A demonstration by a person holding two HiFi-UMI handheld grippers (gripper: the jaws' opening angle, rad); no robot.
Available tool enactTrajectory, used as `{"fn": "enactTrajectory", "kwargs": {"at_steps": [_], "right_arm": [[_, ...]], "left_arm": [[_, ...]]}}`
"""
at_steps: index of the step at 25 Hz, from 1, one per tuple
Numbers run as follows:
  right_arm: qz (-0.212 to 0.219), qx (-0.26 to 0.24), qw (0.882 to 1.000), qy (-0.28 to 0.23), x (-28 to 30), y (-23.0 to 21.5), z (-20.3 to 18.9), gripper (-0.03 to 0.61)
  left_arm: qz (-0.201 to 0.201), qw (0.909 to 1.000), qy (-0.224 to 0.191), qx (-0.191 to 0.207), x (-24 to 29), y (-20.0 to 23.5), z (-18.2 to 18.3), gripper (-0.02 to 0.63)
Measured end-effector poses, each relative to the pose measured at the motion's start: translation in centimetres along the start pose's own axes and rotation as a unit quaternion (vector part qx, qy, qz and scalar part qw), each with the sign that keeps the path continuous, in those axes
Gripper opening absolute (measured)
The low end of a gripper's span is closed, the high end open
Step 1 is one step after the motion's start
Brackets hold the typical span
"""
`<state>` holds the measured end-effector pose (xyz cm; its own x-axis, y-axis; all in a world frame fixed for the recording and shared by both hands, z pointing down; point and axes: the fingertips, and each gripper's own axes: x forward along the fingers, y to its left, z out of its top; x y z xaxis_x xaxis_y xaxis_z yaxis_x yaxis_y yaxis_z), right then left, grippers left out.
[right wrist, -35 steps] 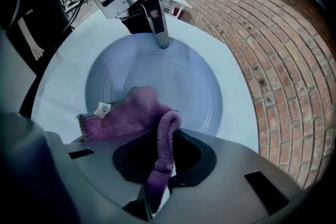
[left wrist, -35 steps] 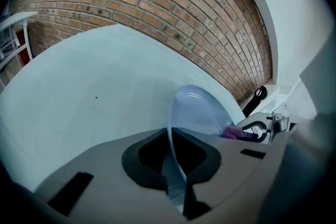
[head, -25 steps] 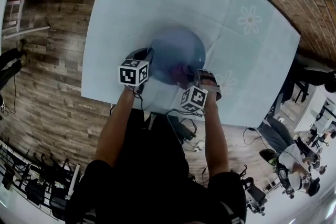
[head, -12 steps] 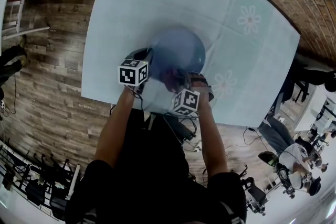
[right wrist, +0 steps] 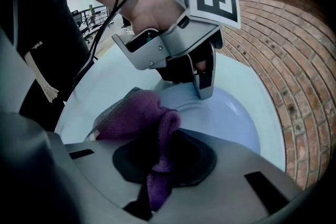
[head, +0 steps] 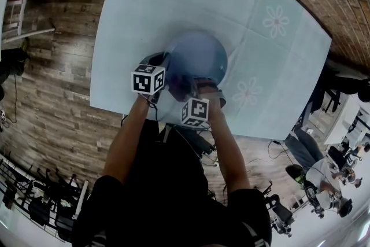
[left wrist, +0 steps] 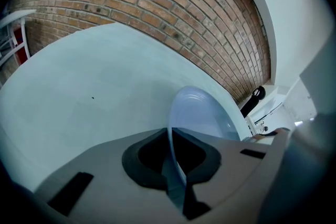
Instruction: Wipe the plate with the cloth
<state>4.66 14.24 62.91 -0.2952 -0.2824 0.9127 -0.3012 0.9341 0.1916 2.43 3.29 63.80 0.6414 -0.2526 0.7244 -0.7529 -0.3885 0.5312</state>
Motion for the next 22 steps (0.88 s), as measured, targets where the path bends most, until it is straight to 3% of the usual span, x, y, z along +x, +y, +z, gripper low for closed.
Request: {"fn": "enactTrajectory", "kwargs": {"at_steps": [9,16,22], "right_arm": [[0.0,-0.027,1.0,-0.008,1.2,-1.3,2.2,0.063],[-0.024,-0.058,0.998,-0.002,2.2,-3.4,3.6,0.063],[-0.04,-0.056,0.998,-0.011,2.6,-5.1,3.8,0.064]], "left_arm": [[-0.008,0.9999,0.003,-0.015,0.1,-0.2,0.1,0.046],[-0.008,0.9998,0.006,-0.016,0.2,0.0,0.1,0.046],[-0.017,0.9996,0.005,-0.022,0.1,0.0,0.1,0.044]]}}
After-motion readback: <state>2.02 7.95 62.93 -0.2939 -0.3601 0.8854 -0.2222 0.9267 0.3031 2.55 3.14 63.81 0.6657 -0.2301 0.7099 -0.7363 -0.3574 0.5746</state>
